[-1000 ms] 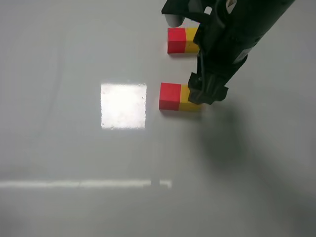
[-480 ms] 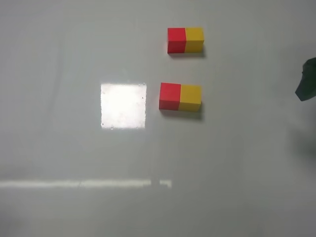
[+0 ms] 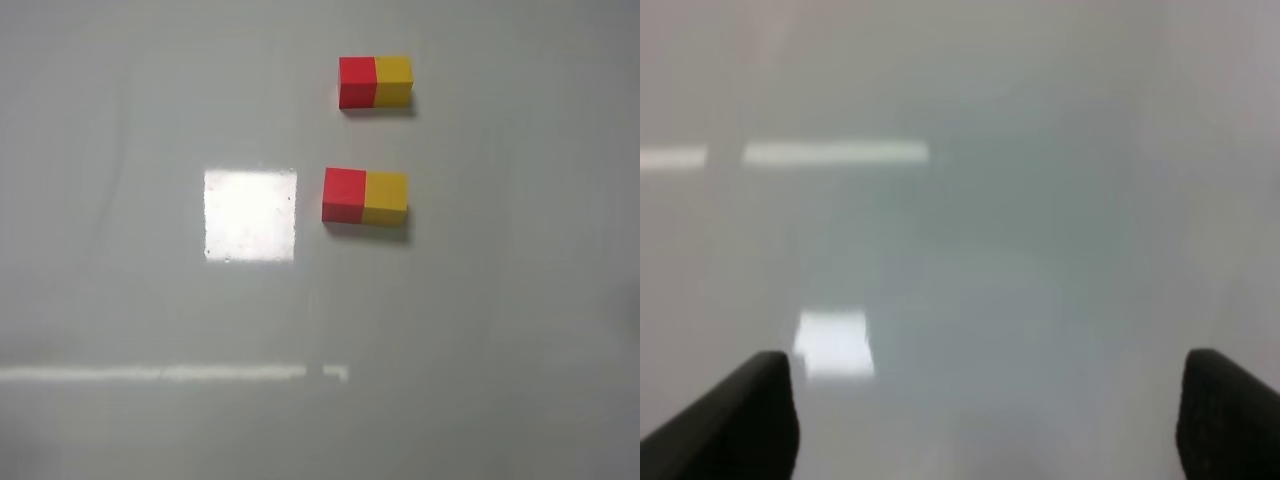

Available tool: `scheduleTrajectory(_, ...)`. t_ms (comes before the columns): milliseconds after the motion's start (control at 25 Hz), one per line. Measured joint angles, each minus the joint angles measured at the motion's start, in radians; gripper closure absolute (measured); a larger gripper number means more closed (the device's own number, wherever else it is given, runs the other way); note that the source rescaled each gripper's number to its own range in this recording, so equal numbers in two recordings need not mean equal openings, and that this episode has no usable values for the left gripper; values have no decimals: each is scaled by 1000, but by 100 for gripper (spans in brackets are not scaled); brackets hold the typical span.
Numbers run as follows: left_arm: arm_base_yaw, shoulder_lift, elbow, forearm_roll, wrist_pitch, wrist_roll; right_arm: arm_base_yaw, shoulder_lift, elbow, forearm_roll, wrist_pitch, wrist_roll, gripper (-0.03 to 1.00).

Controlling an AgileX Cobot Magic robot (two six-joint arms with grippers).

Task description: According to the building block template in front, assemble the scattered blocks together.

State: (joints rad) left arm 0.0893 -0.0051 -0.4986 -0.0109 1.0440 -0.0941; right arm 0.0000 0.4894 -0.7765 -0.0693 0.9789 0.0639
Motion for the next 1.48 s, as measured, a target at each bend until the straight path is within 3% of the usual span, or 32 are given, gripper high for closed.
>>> scheduleTrajectory(240, 0, 0, 0, 0, 0, 0, 0, -325, 174, -17, -16, 6, 24)
scheduleTrajectory(480, 0, 0, 0, 0, 0, 0, 0, -489, 250, -17, -6, -10, 24)
scheduleTrajectory(720, 0, 0, 0, 0, 0, 0, 0, -495, 268, 5, 11, -64, 24)
scheduleTrajectory(1200, 0, 0, 0, 0, 0, 0, 0, -495, 270, 6, 10, -64, 24)
scheduleTrajectory(1480, 0, 0, 0, 0, 0, 0, -48, -495, 270, 6, 10, -64, 24)
